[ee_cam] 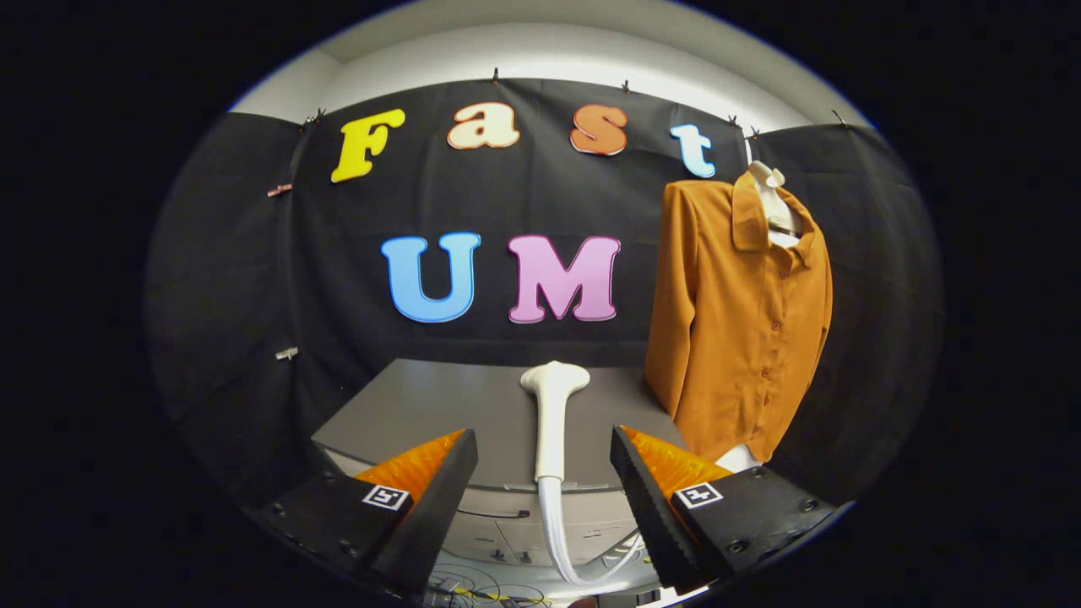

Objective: Iron the clothes twice with a garment steamer, once on the left side and once on the right side.

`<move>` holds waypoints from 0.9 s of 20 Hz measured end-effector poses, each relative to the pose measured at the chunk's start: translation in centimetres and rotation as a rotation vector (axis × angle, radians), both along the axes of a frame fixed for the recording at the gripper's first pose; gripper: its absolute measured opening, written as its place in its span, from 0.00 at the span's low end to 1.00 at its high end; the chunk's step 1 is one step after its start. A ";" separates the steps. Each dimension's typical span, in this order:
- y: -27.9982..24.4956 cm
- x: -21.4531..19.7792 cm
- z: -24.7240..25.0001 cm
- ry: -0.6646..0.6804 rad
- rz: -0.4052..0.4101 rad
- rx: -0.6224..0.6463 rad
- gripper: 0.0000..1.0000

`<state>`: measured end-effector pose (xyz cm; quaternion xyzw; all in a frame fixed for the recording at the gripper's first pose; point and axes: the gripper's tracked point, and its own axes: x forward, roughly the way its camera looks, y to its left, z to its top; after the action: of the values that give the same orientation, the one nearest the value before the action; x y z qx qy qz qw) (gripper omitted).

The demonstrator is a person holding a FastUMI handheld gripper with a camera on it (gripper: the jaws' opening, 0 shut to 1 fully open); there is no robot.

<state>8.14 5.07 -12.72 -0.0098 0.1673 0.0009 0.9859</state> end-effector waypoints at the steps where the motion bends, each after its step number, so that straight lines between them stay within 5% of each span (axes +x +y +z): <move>1: -0.2 0.9 -1.3 0.023 -0.006 -0.013 0.98; 10: -0.5 6.7 -9.9 0.190 -0.049 -0.067 0.96; 14: -0.3 7.9 -12.2 0.234 -0.061 -0.072 0.79; 18: -0.1 8.1 -13.3 0.282 -0.067 -0.045 0.39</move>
<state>16.21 4.92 -26.07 -0.0263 0.3046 -0.0343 0.9515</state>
